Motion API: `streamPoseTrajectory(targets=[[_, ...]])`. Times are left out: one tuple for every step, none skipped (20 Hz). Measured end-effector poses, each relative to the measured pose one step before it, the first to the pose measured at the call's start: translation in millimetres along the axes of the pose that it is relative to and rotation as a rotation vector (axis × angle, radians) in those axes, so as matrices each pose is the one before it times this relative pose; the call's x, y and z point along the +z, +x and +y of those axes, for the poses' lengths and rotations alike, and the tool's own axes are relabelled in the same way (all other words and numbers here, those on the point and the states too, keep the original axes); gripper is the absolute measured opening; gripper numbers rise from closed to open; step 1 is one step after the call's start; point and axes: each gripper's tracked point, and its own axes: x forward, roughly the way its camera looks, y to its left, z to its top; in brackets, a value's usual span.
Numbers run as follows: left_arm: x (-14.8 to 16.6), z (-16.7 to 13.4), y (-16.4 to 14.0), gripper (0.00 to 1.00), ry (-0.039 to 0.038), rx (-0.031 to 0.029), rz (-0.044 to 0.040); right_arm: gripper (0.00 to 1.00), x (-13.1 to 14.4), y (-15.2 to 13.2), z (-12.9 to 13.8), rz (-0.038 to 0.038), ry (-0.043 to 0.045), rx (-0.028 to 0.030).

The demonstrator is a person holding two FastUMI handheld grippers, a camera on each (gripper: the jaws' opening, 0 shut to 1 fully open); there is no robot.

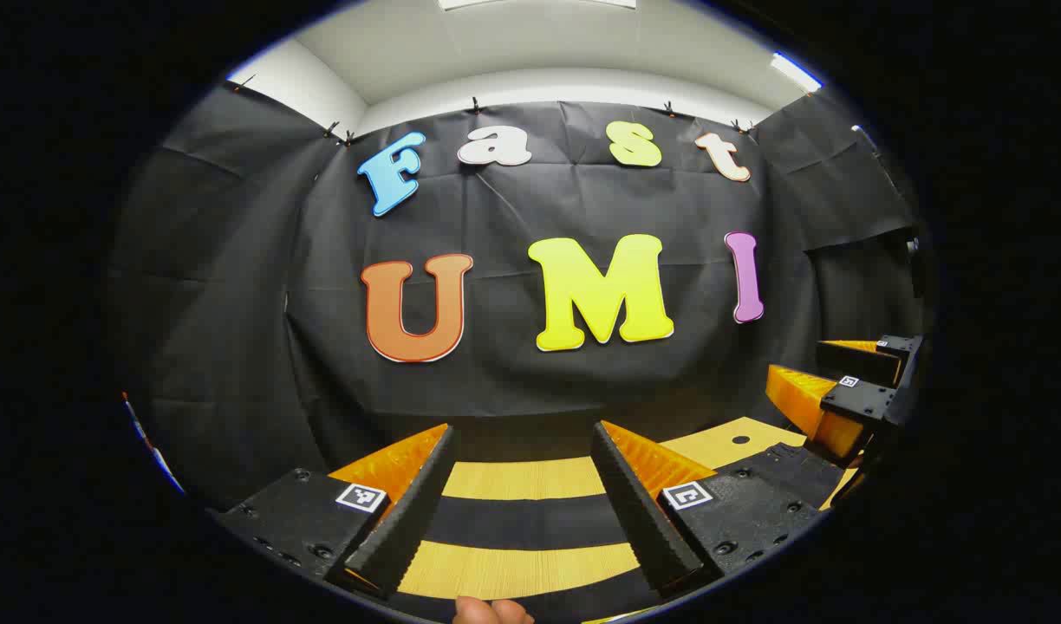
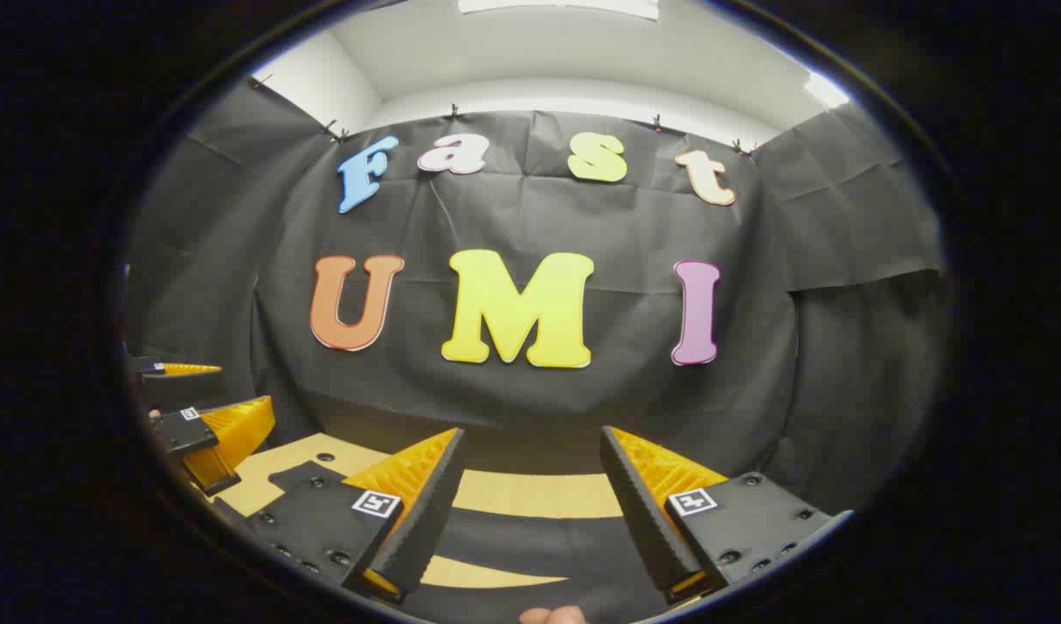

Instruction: Grasp the waist and the cuffs of the jeans and fold them to make the two legs overlap; first hold the waist and fold one-third of the jeans toward the cuffs, then hold the cuffs and fold the remaining one-third in the same direction to finish folding.

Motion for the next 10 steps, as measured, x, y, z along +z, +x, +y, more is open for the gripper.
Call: streamPoseTrajectory(targets=[[-0.88,-0.29,-1.11,1.00,0.00070,-0.00197,0.00002,0.93,-0.81,-0.52,-1.06,0.00075,-0.00472,0.00048],[1.91,0.36,-2.29,1.00,0.00175,0.00052,-0.00273,0.93,0.85,-1.09,-1.39,0.00036,-0.00212,-0.00096],[1.25,1.14,-0.57,1.00,0.00061,0.00108,-0.00325,0.94,0.58,-1.35,-2.38,-0.00146,0.00128,-0.00275],[-0.61,-0.29,-1.12,1.00,0.00019,0.00083,-0.00028,0.96,0.91,-0.07,-1.65,-0.00180,0.00279,-0.00390],[-0.47,0.07,-1.47,1.00,-0.00091,0.00171,0.00058,0.96,1.04,-0.34,-0.85,-0.00130,0.00211,-0.00102],[-1.18,-0.17,-0.12,1.00,-0.00038,0.00094,0.00270,0.93,0.59,-0.58,-0.04,-0.00168,-0.00234,-0.00091],[-0.01,0.64,-0.89,1.00,0.00049,0.00321,0.00183,0.96,-0.44,-0.83,-0.57,0.00026,-0.00366,0.00263],[0.00,-0.16,0.07,1.00,-0.00039,0.00055,0.00090,0.93,-0.58,0.21,0.03,0.00134,-0.00228,0.00089],[0.37,-0.26,-0.55,0.99,0.00054,0.00287,-0.00091,0.93,-0.54,-0.97,0.18,0.00108,0.00135,0.00118],[-0.16,-0.02,-0.02,1.00,0.00068,0.00073,-0.00095,0.93,-0.38,-0.22,-0.53,-0.00021,0.00180,0.00017]])
